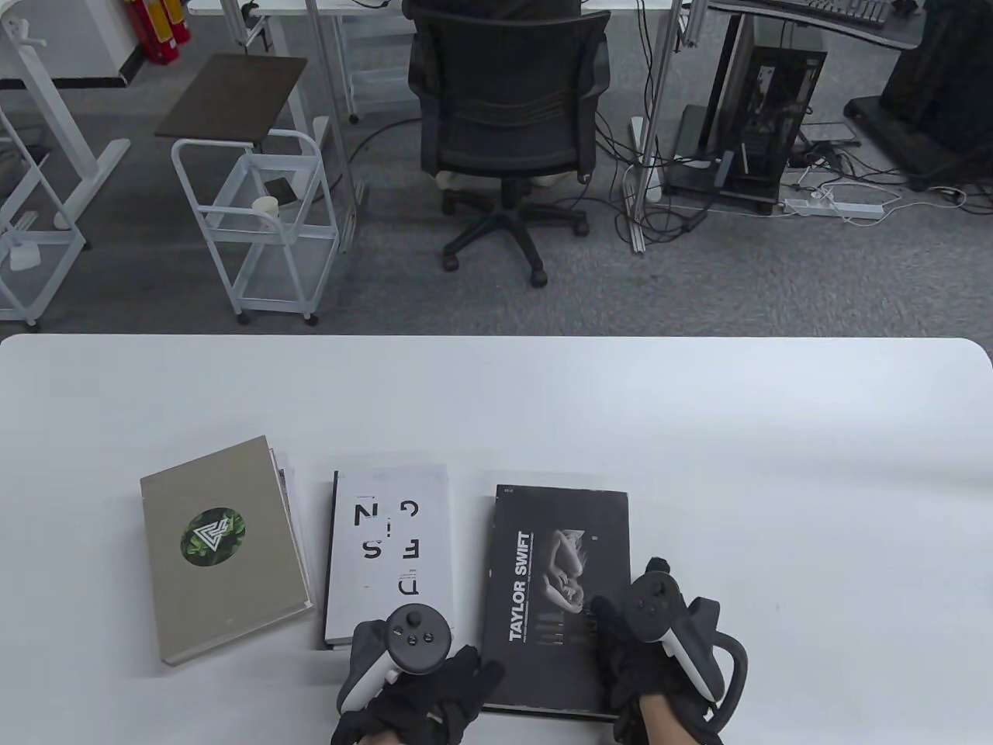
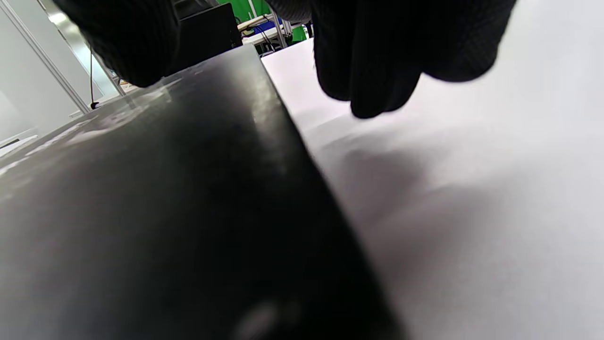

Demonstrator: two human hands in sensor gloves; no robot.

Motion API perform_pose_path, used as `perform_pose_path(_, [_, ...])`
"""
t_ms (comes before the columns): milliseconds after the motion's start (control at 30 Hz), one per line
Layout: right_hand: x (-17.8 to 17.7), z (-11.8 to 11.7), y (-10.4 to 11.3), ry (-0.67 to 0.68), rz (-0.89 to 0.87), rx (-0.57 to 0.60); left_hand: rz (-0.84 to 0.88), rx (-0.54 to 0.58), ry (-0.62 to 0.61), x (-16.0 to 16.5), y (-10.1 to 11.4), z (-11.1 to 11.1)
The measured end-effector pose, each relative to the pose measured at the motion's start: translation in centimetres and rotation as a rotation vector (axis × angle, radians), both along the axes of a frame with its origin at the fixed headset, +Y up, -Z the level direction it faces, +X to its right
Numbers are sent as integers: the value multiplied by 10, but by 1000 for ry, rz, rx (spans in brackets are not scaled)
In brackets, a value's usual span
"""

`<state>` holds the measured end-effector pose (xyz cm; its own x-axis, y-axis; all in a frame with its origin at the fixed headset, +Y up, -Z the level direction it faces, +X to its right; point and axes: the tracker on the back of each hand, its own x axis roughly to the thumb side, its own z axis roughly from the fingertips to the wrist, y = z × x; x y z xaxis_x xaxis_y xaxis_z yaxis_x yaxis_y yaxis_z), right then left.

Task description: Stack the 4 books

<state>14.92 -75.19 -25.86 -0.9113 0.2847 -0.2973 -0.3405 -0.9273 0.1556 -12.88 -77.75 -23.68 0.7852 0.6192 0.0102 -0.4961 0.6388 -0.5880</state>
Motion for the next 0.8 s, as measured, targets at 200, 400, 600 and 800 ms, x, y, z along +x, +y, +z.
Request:
perform_pose_path(200, [-1, -2, -7, 5, -25, -38, -6, 2, 22, 7, -4, -2])
perform_pose_path(400, [-4, -2, -6, 19, -21, -21, -31, 9, 18, 15, -5, -5])
perform_pose_path(600, [-3, -1, -6, -9, -44, -8, -41, 85, -31, 21, -3, -6])
perform_pose_path(800, [-2, 0, -6, -31, -58, -1, -15, 157, -38, 22, 7, -5])
